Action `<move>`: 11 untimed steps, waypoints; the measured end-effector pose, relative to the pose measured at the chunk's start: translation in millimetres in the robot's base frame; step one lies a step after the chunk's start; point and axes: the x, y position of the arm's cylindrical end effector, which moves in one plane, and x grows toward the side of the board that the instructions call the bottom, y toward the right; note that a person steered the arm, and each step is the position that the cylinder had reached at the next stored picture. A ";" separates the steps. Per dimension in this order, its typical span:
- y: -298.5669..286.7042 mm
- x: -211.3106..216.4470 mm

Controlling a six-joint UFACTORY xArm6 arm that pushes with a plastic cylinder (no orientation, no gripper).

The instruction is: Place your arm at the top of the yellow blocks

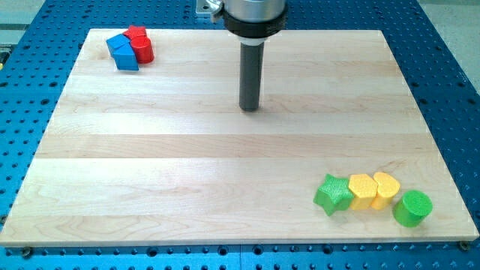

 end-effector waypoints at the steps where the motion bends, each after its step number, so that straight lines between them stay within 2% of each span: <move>1: -5.2 0.0; 2: -6.5 0.0; 3: -121.3 0.0; 4: -186.3 0.1; 7: -186.3 0.8; 8: -158.0 10.0; 10: 4.4 17.0; 11: 115.8 18.6</move>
